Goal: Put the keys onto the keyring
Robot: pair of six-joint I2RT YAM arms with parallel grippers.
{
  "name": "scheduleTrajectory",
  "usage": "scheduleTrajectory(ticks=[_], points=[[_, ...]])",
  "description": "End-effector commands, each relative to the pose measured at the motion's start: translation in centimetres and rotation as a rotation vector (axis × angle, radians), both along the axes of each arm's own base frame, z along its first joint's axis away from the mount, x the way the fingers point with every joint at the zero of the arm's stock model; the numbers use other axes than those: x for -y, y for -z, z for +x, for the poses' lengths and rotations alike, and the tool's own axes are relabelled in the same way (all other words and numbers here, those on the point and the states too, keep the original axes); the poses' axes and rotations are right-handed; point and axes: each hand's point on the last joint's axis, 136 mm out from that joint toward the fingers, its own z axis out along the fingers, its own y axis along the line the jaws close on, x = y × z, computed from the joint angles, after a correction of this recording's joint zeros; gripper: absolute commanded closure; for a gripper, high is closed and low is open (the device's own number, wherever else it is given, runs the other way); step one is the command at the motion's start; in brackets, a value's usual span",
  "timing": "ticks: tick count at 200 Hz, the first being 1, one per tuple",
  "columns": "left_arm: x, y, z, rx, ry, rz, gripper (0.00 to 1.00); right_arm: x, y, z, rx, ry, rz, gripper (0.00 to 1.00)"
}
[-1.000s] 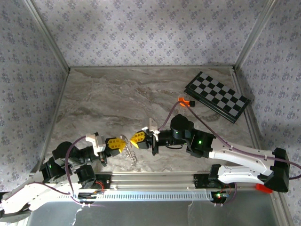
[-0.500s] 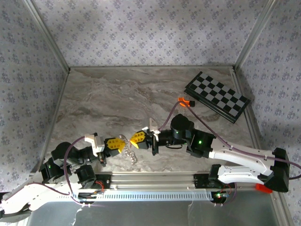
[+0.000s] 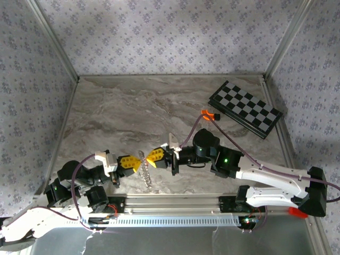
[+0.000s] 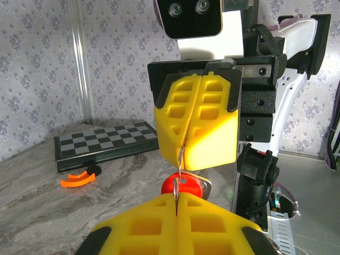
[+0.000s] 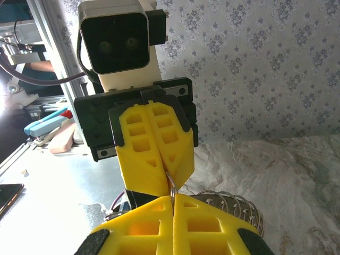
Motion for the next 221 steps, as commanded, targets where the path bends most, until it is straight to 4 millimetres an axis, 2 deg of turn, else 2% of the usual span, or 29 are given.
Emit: scheduleTrajectory(ticks=[1, 100, 174, 221], points=[[-0.5, -1.5, -0.1, 0.049, -0.008, -0.050, 1.00, -0.3, -1.2, -0.3, 0.014, -0.014, 0.037, 1.00], [0.1, -1.4, -0.4, 0.042, 0.022, -0.039, 1.00, 0.0, -1.5, 0.1, 0.011, -0.003, 0.071, 1.00], [0.2, -1.3, -0.6, 0.043, 0.040, -0.037, 1.00, -0.2, -0.3, 0.1, 0.005, -0.013, 0.037, 1.00], [0.2, -1.4, -0.7, 0.048, 0.043, -0.041, 1.00, -0.2, -0.2, 0.1, -0.005, -0.021, 0.043, 1.00]])
